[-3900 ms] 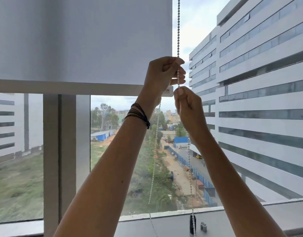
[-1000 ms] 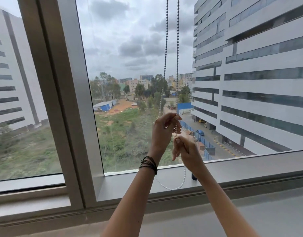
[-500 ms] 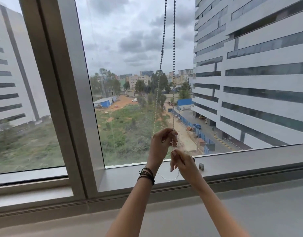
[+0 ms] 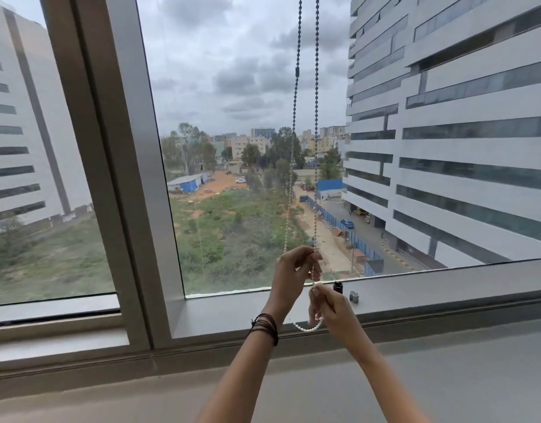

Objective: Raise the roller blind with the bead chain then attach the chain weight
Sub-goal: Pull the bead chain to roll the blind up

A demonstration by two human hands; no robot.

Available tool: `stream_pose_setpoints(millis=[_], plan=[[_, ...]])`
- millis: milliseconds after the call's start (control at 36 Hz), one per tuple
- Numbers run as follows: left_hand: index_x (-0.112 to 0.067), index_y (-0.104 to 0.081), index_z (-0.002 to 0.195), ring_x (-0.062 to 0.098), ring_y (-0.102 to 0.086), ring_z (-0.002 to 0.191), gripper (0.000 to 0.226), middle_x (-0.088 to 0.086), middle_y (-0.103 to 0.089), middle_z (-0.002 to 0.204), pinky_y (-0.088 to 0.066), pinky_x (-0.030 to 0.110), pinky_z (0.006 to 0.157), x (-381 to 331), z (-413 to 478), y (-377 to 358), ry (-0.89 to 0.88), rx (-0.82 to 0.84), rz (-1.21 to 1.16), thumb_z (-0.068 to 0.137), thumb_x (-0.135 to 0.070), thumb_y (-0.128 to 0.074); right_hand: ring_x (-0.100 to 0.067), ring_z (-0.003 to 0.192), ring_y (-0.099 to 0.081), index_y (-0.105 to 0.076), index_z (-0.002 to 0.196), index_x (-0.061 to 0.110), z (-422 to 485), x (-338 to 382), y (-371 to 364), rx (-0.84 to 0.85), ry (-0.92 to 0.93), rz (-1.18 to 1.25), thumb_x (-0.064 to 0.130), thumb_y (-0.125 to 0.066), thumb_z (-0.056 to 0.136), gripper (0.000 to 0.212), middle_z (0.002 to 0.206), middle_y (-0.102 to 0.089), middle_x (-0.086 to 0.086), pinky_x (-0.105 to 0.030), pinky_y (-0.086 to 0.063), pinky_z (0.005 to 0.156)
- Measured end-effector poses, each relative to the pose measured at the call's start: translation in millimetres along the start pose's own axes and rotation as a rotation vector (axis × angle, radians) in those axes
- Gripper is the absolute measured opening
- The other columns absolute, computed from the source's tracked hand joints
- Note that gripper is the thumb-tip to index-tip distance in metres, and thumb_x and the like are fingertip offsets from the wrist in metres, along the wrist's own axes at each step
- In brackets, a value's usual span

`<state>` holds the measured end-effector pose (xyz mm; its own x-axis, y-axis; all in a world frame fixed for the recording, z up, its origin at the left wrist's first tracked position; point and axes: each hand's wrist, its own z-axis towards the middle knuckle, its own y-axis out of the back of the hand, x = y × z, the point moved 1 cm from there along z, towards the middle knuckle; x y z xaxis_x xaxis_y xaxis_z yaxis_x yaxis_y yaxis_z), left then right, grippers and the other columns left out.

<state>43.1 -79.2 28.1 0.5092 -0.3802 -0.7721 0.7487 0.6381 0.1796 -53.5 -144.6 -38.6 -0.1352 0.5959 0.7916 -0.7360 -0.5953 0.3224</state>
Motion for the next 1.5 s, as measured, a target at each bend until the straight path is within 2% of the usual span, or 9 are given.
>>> stream_pose_setpoints(millis=[278, 361, 444, 583, 694, 972, 1139, 1333, 1500], plan=[[-0.008, -0.066, 0.085, 0.012, -0.061, 0.061, 0.014, 0.004, -0.065, 0.070, -0.053, 0.031, 0.061, -16, 16, 3, -0.035, -0.013, 0.078, 0.092, -0.004, -0.055, -0.016, 0.081, -0.065, -0.064, 0.093, 0.005, 31, 43, 39, 0.166, 0.025, -0.270, 0.000, -0.042, 0.095, 0.022, 0.086, -0.069, -0.001, -0.009, -0.045, 0.066], [-0.008, -0.065, 0.086, 0.015, -0.063, 0.063, 0.013, 0.005, -0.065, 0.070, -0.056, 0.031, 0.059, -28, 24, -1, -0.033, -0.001, 0.072, 0.092, -0.005, -0.054, -0.015, 0.080, -0.065, -0.063, 0.092, 0.008, 55, 67, 67, 0.114, 0.104, -0.313, 0.002, -0.043, 0.095, 0.021, 0.084, -0.066, 0.003, -0.022, -0.050, 0.072], [-0.012, -0.066, 0.085, 0.016, -0.063, 0.064, 0.014, 0.006, -0.066, 0.069, -0.056, 0.034, 0.058, -16, 17, 4, -0.004, 0.010, 0.090, 0.093, -0.009, -0.055, -0.010, 0.076, -0.065, -0.059, 0.091, 0.012, 69, 86, 68, -0.068, 0.135, -0.242, 0.004, -0.042, 0.096, 0.020, 0.087, -0.066, 0.000, -0.033, -0.054, 0.069], [-0.009, -0.070, 0.089, 0.015, -0.068, 0.074, 0.011, 0.012, -0.073, 0.081, -0.051, 0.018, 0.056, -5, 12, 9, 0.022, -0.001, 0.176, 0.091, -0.010, -0.059, -0.009, 0.087, -0.061, -0.051, 0.111, 0.009, 103, 145, 67, -0.194, 0.164, 0.067, 0.015, -0.031, 0.101, 0.023, 0.103, -0.061, -0.006, -0.017, -0.052, 0.069], [-0.006, -0.070, 0.093, 0.025, -0.071, 0.083, 0.012, 0.014, -0.074, 0.088, -0.058, 0.034, 0.066, -6, 26, 10, 0.037, 0.040, 0.253, 0.090, -0.012, -0.061, -0.017, 0.095, -0.062, -0.046, 0.123, 0.006, 134, 200, 81, -0.171, 0.202, 0.179, 0.015, -0.032, 0.101, 0.027, 0.109, -0.060, -0.010, -0.023, -0.054, 0.072], [-0.008, -0.072, 0.085, -0.013, -0.061, 0.065, 0.013, 0.005, -0.076, 0.083, -0.043, 0.002, 0.060, -15, 46, 16, -0.045, 0.162, 0.411, 0.086, -0.002, -0.061, -0.013, 0.072, -0.061, -0.047, 0.123, -0.006, 179, 276, 99, -0.151, 0.276, 0.253, 0.004, -0.035, 0.099, 0.029, 0.086, -0.062, -0.007, -0.022, -0.054, 0.065], [-0.005, -0.072, 0.086, 0.025, -0.068, 0.084, 0.007, 0.013, -0.074, 0.088, -0.054, 0.034, 0.080, -22, 62, 23, -0.076, 0.224, 0.470, 0.085, -0.008, -0.065, -0.013, 0.052, -0.043, -0.057, 0.111, -0.005, 187, 291, 102, -0.240, 0.363, 0.173, 0.006, -0.038, 0.099, 0.026, 0.069, -0.055, -0.006, -0.023, -0.043, 0.049], [-0.011, -0.061, 0.112, -0.004, -0.066, 0.063, 0.022, 0.006, -0.069, 0.093, -0.054, 0.015, 0.056, -80, 101, 45, -0.133, 0.079, 0.229, 0.095, -0.004, -0.050, -0.011, 0.040, -0.040, -0.061, 0.098, -0.006, 192, 288, 100, -0.236, 0.407, 0.125, 0.004, -0.039, 0.098, 0.024, 0.061, -0.059, -0.007, -0.016, -0.038, 0.038], [-0.004, -0.061, 0.109, 0.004, -0.068, 0.067, 0.023, 0.013, -0.069, 0.093, -0.057, 0.019, 0.057, -151, 145, 57, -0.288, -0.138, 0.055, 0.099, -0.010, -0.041, -0.009, 0.036, -0.042, -0.057, 0.076, 0.008, 194, 286, 99, -0.231, 0.448, 0.113, -0.001, -0.038, 0.097, 0.029, 0.059, -0.059, -0.008, -0.020, -0.037, 0.039]])
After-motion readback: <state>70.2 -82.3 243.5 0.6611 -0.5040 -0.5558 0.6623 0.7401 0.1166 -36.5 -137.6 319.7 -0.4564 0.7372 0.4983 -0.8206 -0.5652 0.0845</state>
